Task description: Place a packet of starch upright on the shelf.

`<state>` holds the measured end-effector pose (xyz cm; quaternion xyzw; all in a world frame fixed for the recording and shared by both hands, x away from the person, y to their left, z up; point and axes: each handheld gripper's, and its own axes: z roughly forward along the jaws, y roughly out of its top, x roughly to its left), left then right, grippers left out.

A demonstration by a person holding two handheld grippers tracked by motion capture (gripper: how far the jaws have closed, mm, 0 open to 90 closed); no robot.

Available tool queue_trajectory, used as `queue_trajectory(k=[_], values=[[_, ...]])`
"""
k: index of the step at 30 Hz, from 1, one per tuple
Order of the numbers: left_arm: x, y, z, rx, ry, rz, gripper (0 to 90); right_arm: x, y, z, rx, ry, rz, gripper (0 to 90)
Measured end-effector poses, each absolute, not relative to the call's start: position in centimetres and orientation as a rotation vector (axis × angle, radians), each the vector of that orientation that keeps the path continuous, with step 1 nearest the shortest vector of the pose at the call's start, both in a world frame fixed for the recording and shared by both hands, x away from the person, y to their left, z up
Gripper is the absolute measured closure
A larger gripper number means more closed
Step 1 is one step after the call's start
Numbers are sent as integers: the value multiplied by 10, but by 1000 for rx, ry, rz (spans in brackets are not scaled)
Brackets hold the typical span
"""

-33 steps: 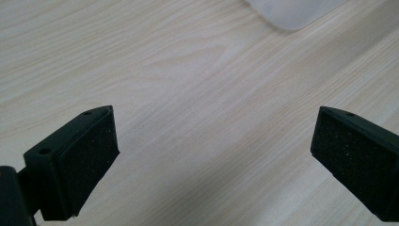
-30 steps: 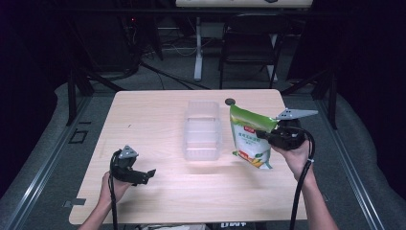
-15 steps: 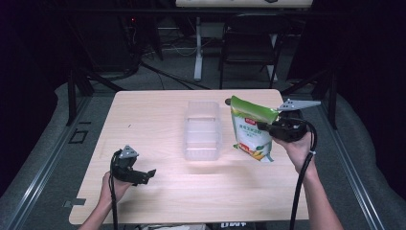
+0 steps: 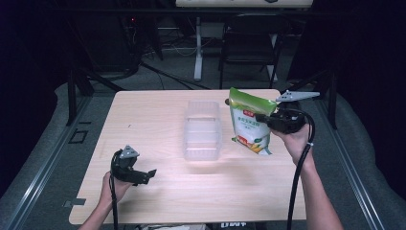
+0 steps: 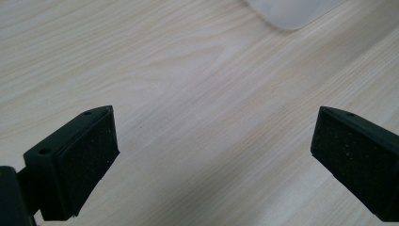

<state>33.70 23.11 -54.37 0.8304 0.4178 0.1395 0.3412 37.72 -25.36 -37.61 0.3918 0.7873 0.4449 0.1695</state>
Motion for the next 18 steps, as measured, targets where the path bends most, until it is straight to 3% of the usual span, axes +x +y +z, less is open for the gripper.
queue_trajectory(k=[18], values=[[337,231,-544,2160,1084,364,10,391,-231,-361,1062,2248,1287,900]])
